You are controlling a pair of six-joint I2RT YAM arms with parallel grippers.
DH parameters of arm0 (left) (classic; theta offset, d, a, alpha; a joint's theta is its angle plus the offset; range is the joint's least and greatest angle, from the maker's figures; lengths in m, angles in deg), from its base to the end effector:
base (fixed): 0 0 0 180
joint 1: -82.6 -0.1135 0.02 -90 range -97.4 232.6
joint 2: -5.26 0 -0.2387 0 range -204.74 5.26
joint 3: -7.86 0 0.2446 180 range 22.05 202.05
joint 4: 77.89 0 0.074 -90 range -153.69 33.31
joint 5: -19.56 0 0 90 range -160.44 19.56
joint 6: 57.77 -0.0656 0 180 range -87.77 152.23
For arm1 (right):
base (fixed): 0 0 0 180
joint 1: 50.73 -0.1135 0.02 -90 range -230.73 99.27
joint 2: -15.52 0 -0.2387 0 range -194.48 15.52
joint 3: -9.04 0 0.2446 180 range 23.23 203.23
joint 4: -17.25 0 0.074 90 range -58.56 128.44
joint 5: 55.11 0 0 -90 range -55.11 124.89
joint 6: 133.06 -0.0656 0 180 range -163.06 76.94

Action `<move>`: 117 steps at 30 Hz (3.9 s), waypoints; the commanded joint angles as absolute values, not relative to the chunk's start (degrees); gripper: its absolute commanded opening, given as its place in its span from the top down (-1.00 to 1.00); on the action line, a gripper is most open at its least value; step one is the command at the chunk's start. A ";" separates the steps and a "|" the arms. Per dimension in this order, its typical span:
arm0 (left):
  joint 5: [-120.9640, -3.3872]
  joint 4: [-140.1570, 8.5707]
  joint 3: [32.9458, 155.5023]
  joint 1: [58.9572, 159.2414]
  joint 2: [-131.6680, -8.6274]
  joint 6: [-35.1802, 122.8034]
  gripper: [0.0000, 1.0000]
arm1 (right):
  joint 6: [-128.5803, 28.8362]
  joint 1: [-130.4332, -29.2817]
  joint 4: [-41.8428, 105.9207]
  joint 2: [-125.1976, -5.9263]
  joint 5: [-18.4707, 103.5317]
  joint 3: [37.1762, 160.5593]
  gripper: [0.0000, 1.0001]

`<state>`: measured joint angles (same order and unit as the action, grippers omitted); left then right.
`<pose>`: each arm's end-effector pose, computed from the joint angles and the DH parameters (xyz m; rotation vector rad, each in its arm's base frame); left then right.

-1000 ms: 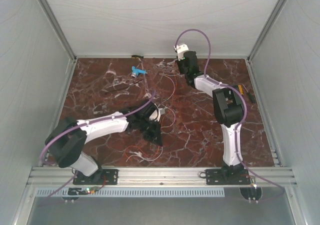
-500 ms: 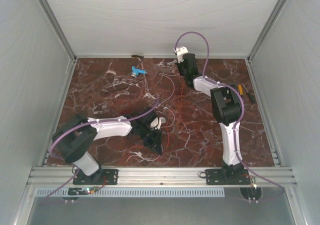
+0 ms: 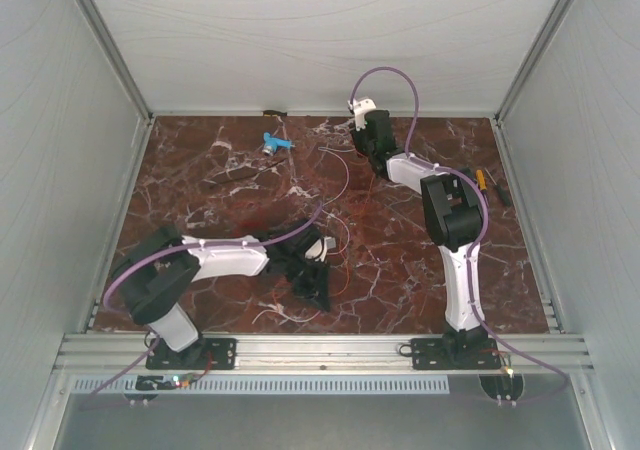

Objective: Zip-tie the wires
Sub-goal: Straighten the cable at the center of the board, then pick up the cable at the center of the board.

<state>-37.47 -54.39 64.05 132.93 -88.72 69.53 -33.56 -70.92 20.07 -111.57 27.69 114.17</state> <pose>0.1588 -0.2474 0.0886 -0.5442 -2.8406 1.1268 0.4881 0.1707 0.1541 -0.4342 1.9520 -0.0061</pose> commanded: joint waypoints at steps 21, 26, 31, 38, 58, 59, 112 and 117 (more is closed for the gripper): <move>-47.34 -43.03 63.88 133.21 -67.22 68.67 -0.40 | -40.40 -73.80 39.52 -103.83 23.45 125.27 -0.96; -53.61 -38.16 66.19 133.09 -62.96 67.02 -0.47 | -41.12 -75.15 38.46 -99.46 25.56 122.33 -0.96; -58.93 -35.19 67.97 133.01 -59.19 65.93 -0.72 | -40.85 -76.54 39.08 -96.39 26.11 121.96 -0.96; -66.39 -30.23 70.77 131.25 -54.64 64.52 -0.99 | -38.53 -79.52 36.85 -89.27 24.84 118.60 -0.96; -77.38 -25.92 78.79 114.41 -51.01 54.27 -0.99 | -46.65 -85.74 34.56 -64.66 9.06 99.48 -0.96; -77.60 -26.09 78.82 113.47 -51.17 54.07 -0.99 | -47.34 -85.24 35.21 -63.21 10.18 98.14 -0.96; -68.01 -40.38 91.01 83.97 -102.79 50.12 0.22 | -49.14 -95.12 18.79 -48.01 24.14 57.16 -0.96; -71.00 -39.30 91.65 84.86 -104.30 50.20 0.35 | -49.16 -95.12 18.79 -47.87 24.09 57.01 -0.96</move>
